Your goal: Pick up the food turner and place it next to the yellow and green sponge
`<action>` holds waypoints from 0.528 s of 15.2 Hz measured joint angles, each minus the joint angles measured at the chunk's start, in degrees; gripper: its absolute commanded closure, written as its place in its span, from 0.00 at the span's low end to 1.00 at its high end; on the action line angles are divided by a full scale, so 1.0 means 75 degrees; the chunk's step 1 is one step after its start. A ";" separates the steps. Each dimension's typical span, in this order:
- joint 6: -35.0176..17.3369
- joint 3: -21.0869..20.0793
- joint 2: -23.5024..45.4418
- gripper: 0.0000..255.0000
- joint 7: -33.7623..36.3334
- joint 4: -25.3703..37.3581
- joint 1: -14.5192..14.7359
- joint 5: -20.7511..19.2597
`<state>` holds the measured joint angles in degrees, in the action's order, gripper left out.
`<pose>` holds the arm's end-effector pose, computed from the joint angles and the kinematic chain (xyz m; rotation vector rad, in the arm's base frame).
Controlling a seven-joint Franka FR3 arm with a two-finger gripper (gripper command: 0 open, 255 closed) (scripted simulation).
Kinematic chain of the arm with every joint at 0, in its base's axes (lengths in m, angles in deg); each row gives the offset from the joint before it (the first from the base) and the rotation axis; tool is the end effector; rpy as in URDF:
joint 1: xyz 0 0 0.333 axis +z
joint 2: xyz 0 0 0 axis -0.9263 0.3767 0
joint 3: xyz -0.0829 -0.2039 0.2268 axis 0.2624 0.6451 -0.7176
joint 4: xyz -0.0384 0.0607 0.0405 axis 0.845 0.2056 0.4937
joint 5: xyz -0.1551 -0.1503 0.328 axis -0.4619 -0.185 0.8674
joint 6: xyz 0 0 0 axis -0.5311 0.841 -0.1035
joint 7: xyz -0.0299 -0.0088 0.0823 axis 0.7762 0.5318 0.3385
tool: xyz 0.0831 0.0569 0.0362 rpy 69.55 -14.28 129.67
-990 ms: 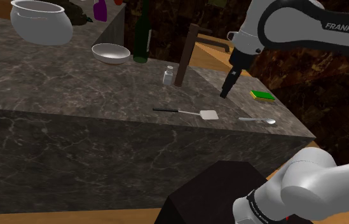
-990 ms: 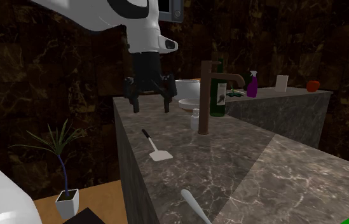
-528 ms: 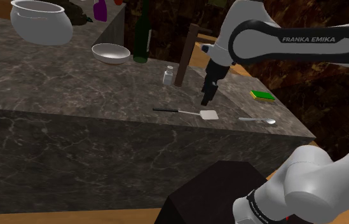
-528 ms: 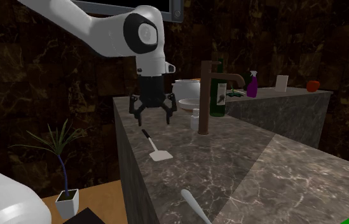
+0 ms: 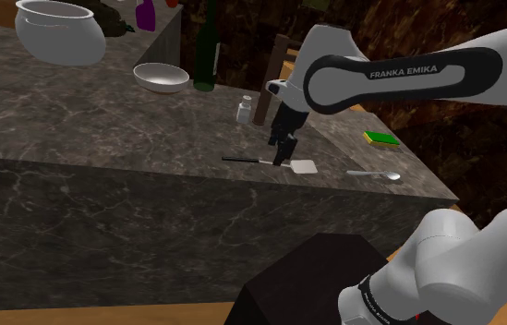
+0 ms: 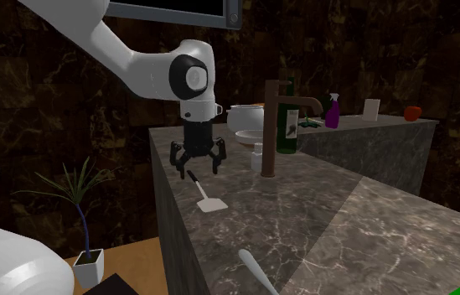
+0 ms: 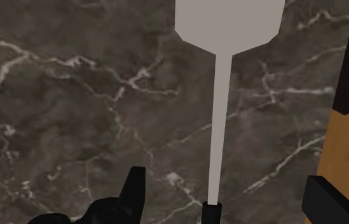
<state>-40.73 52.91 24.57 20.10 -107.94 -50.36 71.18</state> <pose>0.4352 0.0734 0.4421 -2.7129 -1.5162 -0.0880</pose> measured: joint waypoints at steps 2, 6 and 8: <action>-0.0236 0.0024 0.0092 0.00 -0.0049 -0.0145 0.0000 0.0012; -0.0490 0.0021 0.0199 0.00 -0.0053 -0.0288 0.0016 0.0031; -0.0506 0.0023 0.0203 0.00 -0.0056 -0.0299 0.0015 0.0032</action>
<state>-44.52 53.08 26.09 19.68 -110.19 -50.25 71.42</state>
